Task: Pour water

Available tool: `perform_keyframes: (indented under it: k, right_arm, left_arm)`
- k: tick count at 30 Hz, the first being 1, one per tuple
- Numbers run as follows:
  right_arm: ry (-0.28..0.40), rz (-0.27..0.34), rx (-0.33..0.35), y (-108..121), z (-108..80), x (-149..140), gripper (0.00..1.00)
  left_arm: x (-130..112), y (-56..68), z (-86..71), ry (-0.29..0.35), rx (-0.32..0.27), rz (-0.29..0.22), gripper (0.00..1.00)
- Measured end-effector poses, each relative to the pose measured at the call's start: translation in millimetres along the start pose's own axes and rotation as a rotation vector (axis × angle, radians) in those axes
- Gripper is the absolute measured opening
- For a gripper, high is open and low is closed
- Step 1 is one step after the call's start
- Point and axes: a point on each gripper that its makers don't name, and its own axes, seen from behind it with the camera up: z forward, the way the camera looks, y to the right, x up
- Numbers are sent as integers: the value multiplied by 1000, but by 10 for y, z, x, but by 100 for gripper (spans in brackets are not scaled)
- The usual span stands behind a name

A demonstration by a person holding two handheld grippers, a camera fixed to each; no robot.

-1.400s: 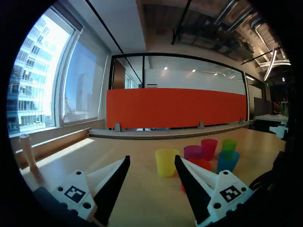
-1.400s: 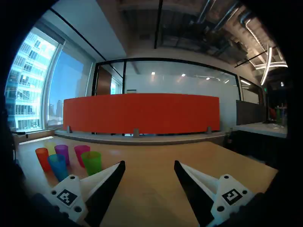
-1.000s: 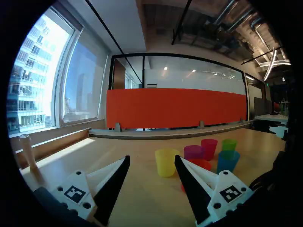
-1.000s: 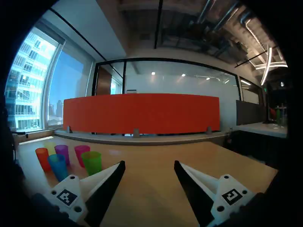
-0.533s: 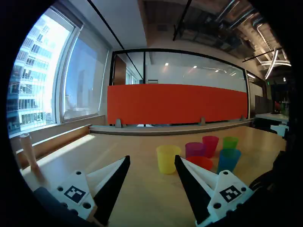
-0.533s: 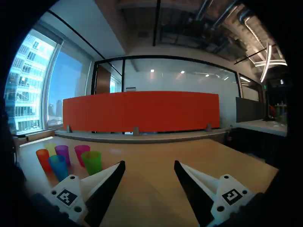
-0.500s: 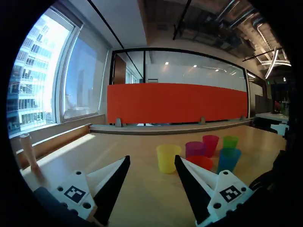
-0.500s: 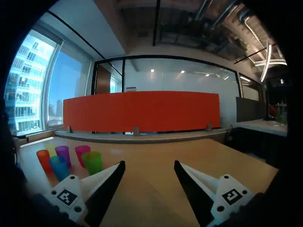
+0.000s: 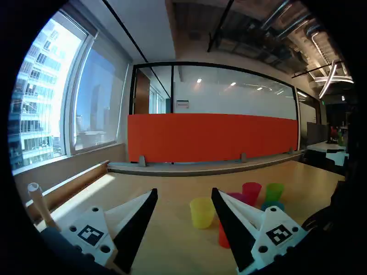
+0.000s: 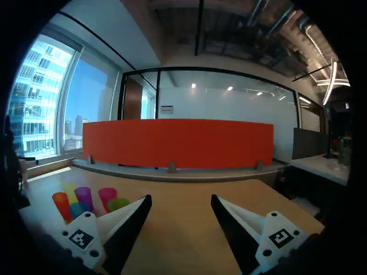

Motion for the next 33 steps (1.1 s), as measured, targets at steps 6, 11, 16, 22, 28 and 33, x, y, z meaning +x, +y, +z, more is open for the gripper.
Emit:
perform_keyframes:
  k: [6, 11, 16, 22, 28, 33]
  right_arm:
    - [-12, 2, 33, -76, 22, 258, 100]
    - [-14, 4, 52, -103, 42, 513, 100]
    - [-8, 12, 70, -133, 43, 788, 100]
    - [0, 26, 103, -181, 29, 1000, 100]
    - [-3, 41, 158, -271, 24, 1034, 100]
    - [-5, 36, 221, -375, 14, 1059, 100]
  left_arm:
    - [403, 27, 20, 10, -31, 17, 87]
    - [688, 42, 41, 15, -50, 20, 87]
    - [929, 53, 58, 17, -74, 14, 87]
    - [1059, 82, 63, 11, -109, 6, 87]
    - [1053, 182, 64, -10, -169, 1, 87]
    - [1050, 289, 58, -23, -232, 0, 87]
